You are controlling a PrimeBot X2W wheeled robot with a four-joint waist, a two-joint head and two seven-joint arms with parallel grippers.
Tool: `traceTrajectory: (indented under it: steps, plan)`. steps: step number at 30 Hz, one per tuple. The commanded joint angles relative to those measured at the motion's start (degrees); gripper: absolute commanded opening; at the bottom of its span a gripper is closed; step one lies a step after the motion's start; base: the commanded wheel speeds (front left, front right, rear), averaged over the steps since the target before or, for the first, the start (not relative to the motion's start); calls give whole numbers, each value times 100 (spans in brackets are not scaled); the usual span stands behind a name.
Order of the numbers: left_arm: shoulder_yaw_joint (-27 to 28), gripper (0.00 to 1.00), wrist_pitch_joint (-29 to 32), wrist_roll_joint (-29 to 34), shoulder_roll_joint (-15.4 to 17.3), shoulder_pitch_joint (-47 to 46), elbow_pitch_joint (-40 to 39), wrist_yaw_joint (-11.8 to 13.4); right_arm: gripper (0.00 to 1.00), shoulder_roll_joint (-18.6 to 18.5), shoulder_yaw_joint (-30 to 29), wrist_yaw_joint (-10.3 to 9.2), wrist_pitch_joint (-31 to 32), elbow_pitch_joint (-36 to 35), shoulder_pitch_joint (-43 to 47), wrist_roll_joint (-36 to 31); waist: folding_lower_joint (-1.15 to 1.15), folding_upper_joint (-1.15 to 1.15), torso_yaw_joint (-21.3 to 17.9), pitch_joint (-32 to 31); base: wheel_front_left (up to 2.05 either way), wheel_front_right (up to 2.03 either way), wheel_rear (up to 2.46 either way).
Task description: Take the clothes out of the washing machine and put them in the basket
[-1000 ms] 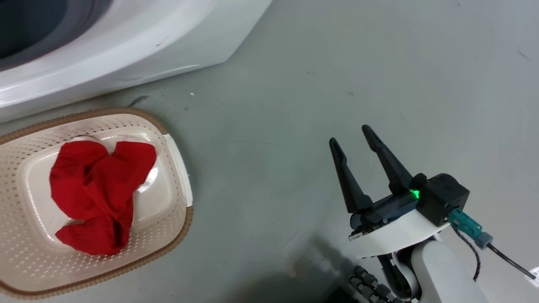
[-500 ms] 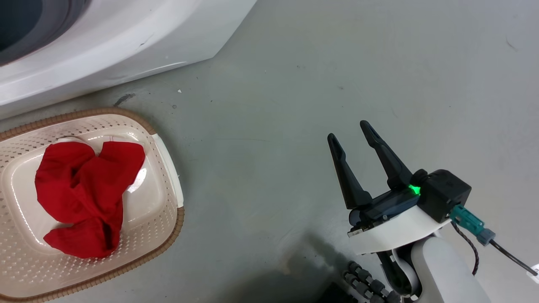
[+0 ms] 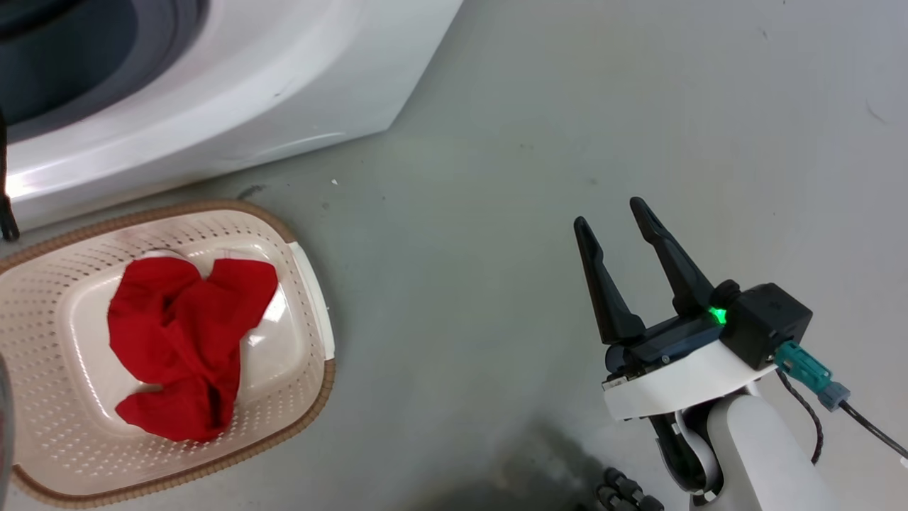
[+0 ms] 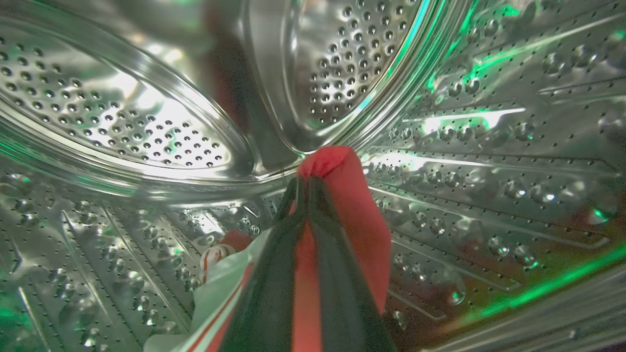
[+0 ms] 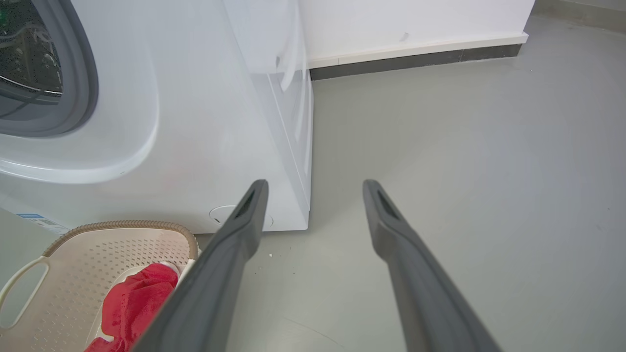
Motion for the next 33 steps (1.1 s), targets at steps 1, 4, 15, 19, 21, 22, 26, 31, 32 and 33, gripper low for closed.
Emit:
traceTrajectory:
  steps: [1, 4, 15, 19, 21, 22, 26, 31, 32, 33]
  plan:
    - [42, 0, -257, -58, -24, 190, 16, 11, 100, 14, -44, -4, -12, 12, 41, -44, 0, 0, 77, -186, 0, 0, 0]
    - [90, 0, -706, -151, -100, 405, 58, 22, 100, 14, -109, -4, -12, 44, 115, -95, 0, 0, 152, -367, 0, 0, 0]
    - [569, 0, -927, -432, -386, 1981, -1060, 115, 100, 13, -298, -4, 73, 217, 477, -293, 0, 0, 469, -1305, 0, 0, 0]
    - [804, 0, -929, -462, -522, 2610, -1540, 80, 100, 13, -345, -4, 176, 168, 618, -348, 0, 0, 599, -1633, 0, 0, 0]
    - [914, 0, -929, -445, -615, 2891, -1756, 63, 100, 13, -372, -4, 232, 139, 697, -400, 0, 0, 673, -1786, 0, 0, 0]
    - [963, 0, -929, -437, -656, 3005, -1866, 50, 100, 13, -378, -4, 250, 130, 732, -404, 0, 0, 707, -1862, 0, 0, 0]
    - [1123, 0, -930, -381, -840, 3500, -2142, -41, 100, 13, -414, -4, 358, 90, 870, -463, 0, 0, 839, -2225, 0, 0, 0]
    - [1320, 0, -929, -367, -1090, 4160, -2472, -147, 100, 13, -479, -4, 466, 14, 1076, -472, 0, 0, 964, -2619, 0, 0, 0]
    - [1341, 0, -930, -356, -1130, 4275, -2529, -168, 100, 13, -496, -4, 486, -3, 1115, -482, 0, 0, 990, -2693, 0, 0, 0]
    - [1363, 0, -930, -350, -1169, 4378, -2587, -194, 100, 13, -517, -4, 503, -22, 1166, -485, 0, 0, 1019, -2768, 0, 0, 0]
